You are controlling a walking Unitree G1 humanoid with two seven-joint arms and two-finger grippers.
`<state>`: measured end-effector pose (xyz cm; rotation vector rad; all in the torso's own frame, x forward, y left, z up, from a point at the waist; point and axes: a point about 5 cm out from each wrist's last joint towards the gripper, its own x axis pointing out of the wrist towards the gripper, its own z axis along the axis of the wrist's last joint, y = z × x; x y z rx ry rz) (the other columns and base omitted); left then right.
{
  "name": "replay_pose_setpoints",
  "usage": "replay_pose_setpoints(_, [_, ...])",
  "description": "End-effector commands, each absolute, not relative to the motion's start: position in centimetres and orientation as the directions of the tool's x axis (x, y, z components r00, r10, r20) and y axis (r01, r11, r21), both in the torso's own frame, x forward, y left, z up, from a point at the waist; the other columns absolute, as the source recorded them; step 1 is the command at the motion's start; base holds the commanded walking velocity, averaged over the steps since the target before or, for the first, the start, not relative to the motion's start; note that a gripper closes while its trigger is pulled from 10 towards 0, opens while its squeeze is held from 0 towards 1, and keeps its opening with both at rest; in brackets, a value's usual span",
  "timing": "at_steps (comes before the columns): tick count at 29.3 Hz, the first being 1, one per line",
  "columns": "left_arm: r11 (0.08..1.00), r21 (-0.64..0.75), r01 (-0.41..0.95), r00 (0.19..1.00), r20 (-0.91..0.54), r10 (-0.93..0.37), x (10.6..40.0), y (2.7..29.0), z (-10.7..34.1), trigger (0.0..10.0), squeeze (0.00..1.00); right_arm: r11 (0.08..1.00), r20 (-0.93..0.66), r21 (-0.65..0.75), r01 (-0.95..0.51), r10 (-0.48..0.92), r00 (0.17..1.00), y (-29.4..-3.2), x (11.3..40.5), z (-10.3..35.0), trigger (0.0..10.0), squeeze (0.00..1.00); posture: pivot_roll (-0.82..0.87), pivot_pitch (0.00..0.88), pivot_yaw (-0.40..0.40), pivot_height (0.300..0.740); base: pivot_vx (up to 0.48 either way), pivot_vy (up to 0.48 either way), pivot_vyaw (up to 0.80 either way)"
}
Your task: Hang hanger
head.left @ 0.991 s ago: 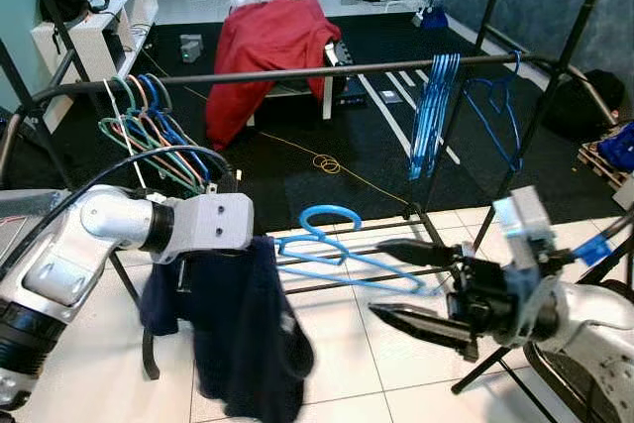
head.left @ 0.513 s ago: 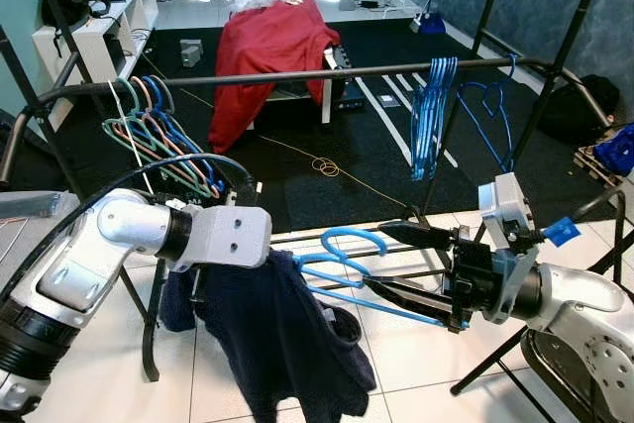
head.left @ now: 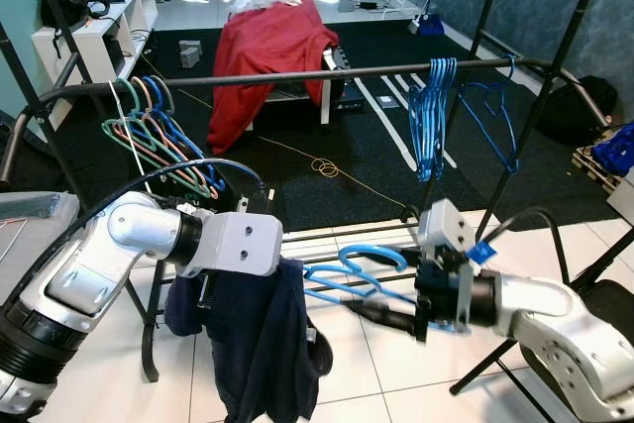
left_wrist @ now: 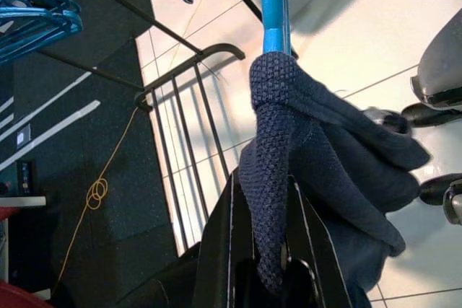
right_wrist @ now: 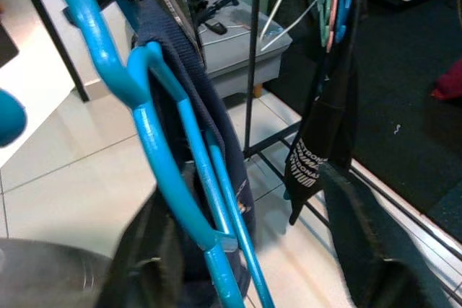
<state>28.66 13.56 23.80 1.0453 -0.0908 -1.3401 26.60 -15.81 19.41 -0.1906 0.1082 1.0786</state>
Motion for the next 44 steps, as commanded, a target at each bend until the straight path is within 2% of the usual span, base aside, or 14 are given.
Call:
replay_pose_setpoints(1, [-0.163,0.684,0.711,0.253,-0.465,-0.848,28.0,12.4,24.7,10.0,0.00,0.476,-0.166,-0.116,-0.872,0.856,0.490,-15.8,26.9,19.6,0.0,0.00,-0.06,0.047,0.024,0.740,0.000,0.000,0.00])
replay_pose_setpoints(15, [-0.158,0.690,0.707,0.245,-0.448,-0.860,28.0,12.1,24.8,10.0,0.00,0.417,-0.083,-0.104,-0.903,0.901,0.426,-15.3,26.3,20.5,0.0,0.00,-0.06,0.048,0.024,0.740,0.000,0.000,0.00])
replay_pose_setpoints(19, [-0.099,0.691,0.716,0.266,-0.402,-0.876,28.7,12.4,25.3,10.0,0.00,0.417,-0.047,-0.096,-0.904,0.905,0.423,-15.4,26.2,21.0,0.0,0.00,-0.06,0.048,0.024,0.740,0.000,0.000,0.00])
replay_pose_setpoints(20, [-0.086,0.680,0.728,0.261,-0.391,-0.882,28.8,12.5,25.5,10.0,0.33,0.419,-0.039,-0.095,-0.903,0.905,0.424,-15.5,26.2,21.1,0.0,0.00,-0.06,0.048,0.024,0.740,0.000,0.000,0.00])
replay_pose_setpoints(21, [-0.086,0.680,0.728,0.261,-0.391,-0.882,28.8,12.5,25.5,10.0,0.33,0.419,-0.039,-0.095,-0.903,0.905,0.424,-15.5,26.2,21.1,0.0,0.00,-0.06,0.048,0.024,0.740,0.000,0.000,0.00])
replay_pose_setpoints(22, [-0.080,0.672,0.736,0.256,-0.386,-0.886,28.9,12.5,25.6,10.0,1.00,0.421,-0.034,-0.095,-0.902,0.904,0.425,-15.6,26.2,21.2,0.0,0.00,-0.06,0.048,0.024,0.740,0.000,0.000,0.00])
replay_pose_setpoints(27, [-0.067,0.651,0.756,0.233,-0.364,-0.902,28.7,12.6,25.8,10.0,1.00,0.430,-0.023,-0.095,-0.898,0.901,0.434,-15.7,26.3,21.3,0.0,0.00,-0.07,0.050,0.025,0.740,0.000,0.000,0.00])
replay_pose_setpoints(31, [-0.001,0.658,0.753,0.237,-0.273,-0.932,28.8,12.9,26.9,10.0,1.00,0.436,-0.005,-0.096,-0.895,0.899,0.439,-16.0,26.2,21.7,0.0,0.00,-0.07,0.050,0.025,0.740,0.000,0.000,0.00])
replay_pose_setpoints(32, [0.042,0.645,0.763,0.239,-0.221,-0.946,28.9,13.5,27.6,10.0,0.00,0.437,0.002,-0.098,-0.894,0.899,0.439,-16.2,26.2,21.9,0.0,0.00,-0.07,0.050,0.025,0.740,0.000,0.000,0.00])
replay_pose_setpoints(35, [0.100,0.632,0.768,0.255,-0.159,-0.954,29.2,14.5,28.6,10.0,0.00,0.438,0.014,-0.098,-0.894,0.899,0.439,-16.5,26.1,22.3,0.0,0.00,-0.06,0.055,0.023,0.740,0.000,0.000,0.00])
replay_pose_setpoints(37, [0.278,0.601,0.750,0.350,-0.003,-0.937,30.2,17.9,30.8,10.0,0.00,0.426,0.019,-0.099,-0.899,0.904,0.426,-17.5,25.4,22.8,0.0,0.00,-0.06,0.056,0.025,0.740,0.000,0.000,0.00])
replay_pose_setpoints(39, [0.343,0.582,0.738,0.385,0.054,-0.921,30.4,19.2,31.4,10.0,0.00,0.418,0.015,-0.098,-0.903,0.908,0.419,-17.9,25.0,22.9,0.0,0.00,-0.06,0.056,0.025,0.740,0.000,0.000,0.00])
replay_pose_setpoints(43, [0.391,0.567,0.725,0.412,0.097,-0.906,30.6,20.2,31.8,10.0,0.00,0.413,0.007,-0.099,-0.905,0.910,0.414,-18.1,24.8,23.0,0.0,0.00,-0.06,0.057,0.027,0.740,0.000,0.000,0.00])
replay_pose_setpoints(44, [0.452,0.515,0.728,0.442,0.150,-0.884,30.7,21.9,31.8,10.0,0.00,0.419,0.000,-0.102,-0.902,0.907,0.421,-18.7,24.5,23.1,0.0,0.00,-0.06,0.059,0.027,0.740,0.000,0.000,0.00])
